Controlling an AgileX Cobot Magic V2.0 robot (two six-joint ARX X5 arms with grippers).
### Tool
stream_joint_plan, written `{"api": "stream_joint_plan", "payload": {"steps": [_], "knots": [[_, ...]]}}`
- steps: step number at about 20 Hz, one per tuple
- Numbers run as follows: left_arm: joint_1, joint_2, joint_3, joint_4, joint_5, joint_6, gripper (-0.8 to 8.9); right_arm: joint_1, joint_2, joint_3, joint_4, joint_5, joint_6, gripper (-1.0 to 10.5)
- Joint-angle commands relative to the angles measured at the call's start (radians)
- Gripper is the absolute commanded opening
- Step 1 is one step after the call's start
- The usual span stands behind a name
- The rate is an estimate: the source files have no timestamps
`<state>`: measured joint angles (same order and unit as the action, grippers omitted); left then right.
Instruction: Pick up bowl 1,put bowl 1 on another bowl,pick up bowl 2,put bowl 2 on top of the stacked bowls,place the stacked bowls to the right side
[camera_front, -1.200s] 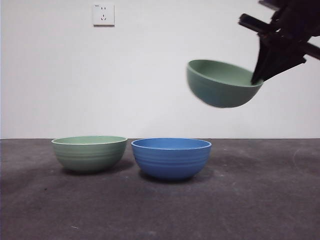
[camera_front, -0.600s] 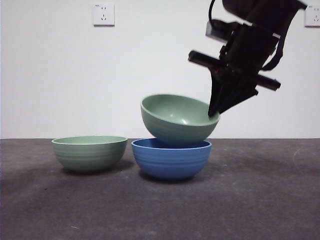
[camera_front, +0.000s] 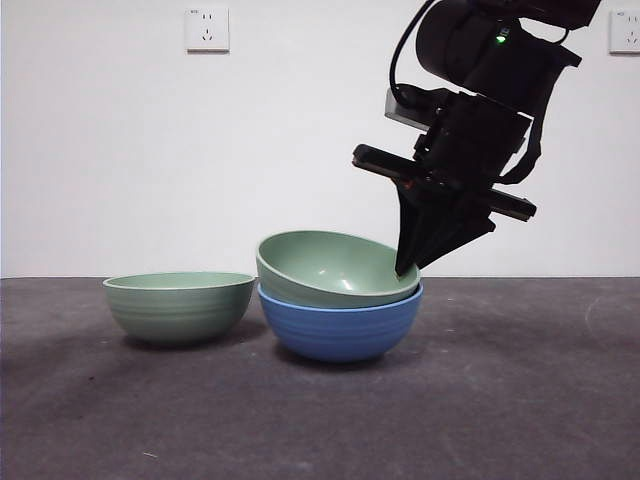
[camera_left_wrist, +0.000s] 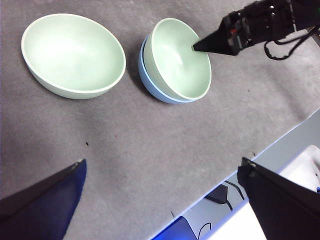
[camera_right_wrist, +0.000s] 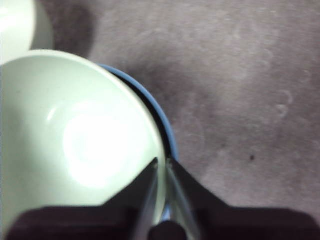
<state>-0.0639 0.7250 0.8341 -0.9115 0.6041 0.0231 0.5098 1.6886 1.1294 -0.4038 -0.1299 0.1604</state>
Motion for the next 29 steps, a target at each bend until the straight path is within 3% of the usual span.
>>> {"api": "stream_joint_plan", "payload": {"steps": [1, 8, 11, 17, 20, 26, 27, 29], "knots": [[-0.003, 0.045, 0.002, 0.040, -0.002, 0.007, 5.12, 0.005, 0.010, -0.006, -0.017, -0.002, 0.000, 2.6], [-0.015, 0.233, 0.002, 0.190, -0.106, 0.003, 5.12, 0.009, -0.096, 0.006, -0.074, -0.001, 0.000, 2.9], [-0.035, 0.336, 0.002, 0.292, -0.160, -0.009, 5.12, 0.008, -0.232, 0.006, -0.129, 0.001, -0.001, 2.9], [-0.092, 0.589, 0.015, 0.550, -0.297, -0.111, 5.12, 0.008, -0.557, 0.006, -0.276, 0.008, -0.004, 2.9], [-0.117, 0.725, 0.079, 0.566, -0.409, -0.109, 5.12, 0.008, -0.681, 0.006, -0.351, 0.008, -0.003, 2.9], [-0.129, 0.920, 0.226, 0.521, -0.476, -0.110, 4.97, 0.008, -0.819, 0.006, -0.471, 0.009, -0.001, 2.9], [-0.129, 0.926, 0.228, 0.521, -0.481, -0.110, 4.69, 0.008, -0.827, 0.006, -0.481, 0.009, -0.001, 2.9], [-0.129, 0.933, 0.228, 0.520, -0.489, -0.109, 2.87, 0.008, -0.839, 0.006, -0.495, 0.008, -0.001, 2.9]]}}
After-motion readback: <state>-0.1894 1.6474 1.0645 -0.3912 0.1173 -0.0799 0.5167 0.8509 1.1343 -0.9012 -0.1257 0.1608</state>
